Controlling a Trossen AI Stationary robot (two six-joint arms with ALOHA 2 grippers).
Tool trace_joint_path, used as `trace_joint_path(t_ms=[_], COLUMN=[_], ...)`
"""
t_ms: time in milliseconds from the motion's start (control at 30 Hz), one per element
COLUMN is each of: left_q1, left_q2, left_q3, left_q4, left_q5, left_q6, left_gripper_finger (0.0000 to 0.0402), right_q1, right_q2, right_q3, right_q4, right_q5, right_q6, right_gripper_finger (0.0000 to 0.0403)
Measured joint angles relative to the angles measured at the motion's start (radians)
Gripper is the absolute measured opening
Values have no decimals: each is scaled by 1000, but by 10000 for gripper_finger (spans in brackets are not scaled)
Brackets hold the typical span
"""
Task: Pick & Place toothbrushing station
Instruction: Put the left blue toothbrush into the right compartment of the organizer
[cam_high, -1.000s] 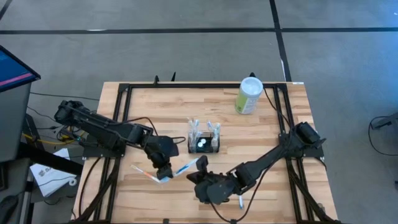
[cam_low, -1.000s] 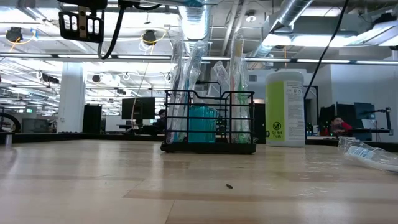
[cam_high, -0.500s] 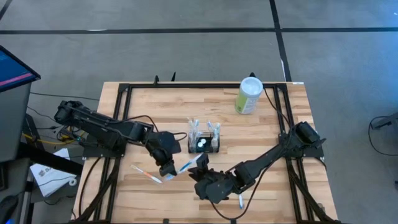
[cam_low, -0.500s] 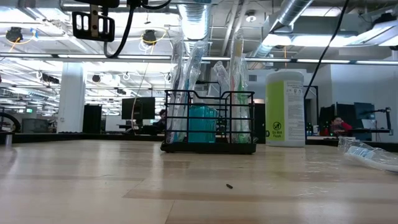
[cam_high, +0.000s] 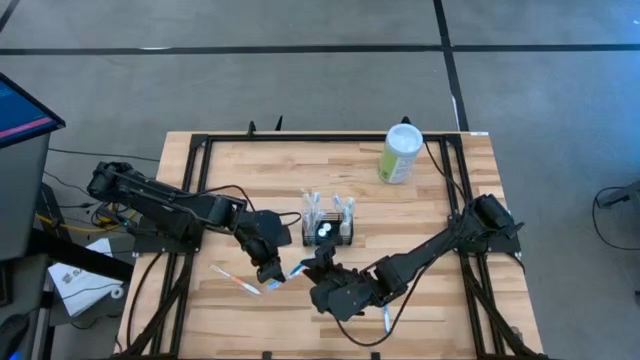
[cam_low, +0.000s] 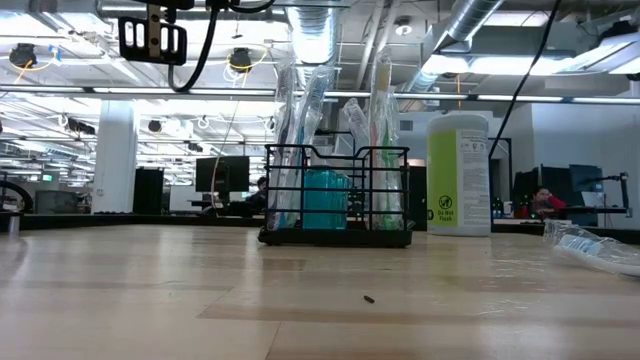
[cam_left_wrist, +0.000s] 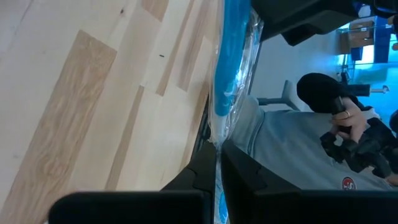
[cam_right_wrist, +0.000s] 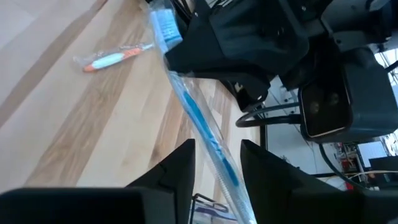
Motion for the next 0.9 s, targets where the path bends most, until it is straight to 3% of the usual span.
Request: trace_joint_path(t_ms=[433,900], left_q1=[0,0], left_q2=[0,0], left_q3=[0,0], left_q4=[13,22], left_q5=[8,15], left_q6=[0,1], left_gripper_finger=[5,5], right_q1=[-12,-9], right_q2=[0,0], right_q3=[0,-2], right_q4=[-11,-59], right_q5=[0,-73], right_q6=[1,42], right_gripper_finger=[107,11])
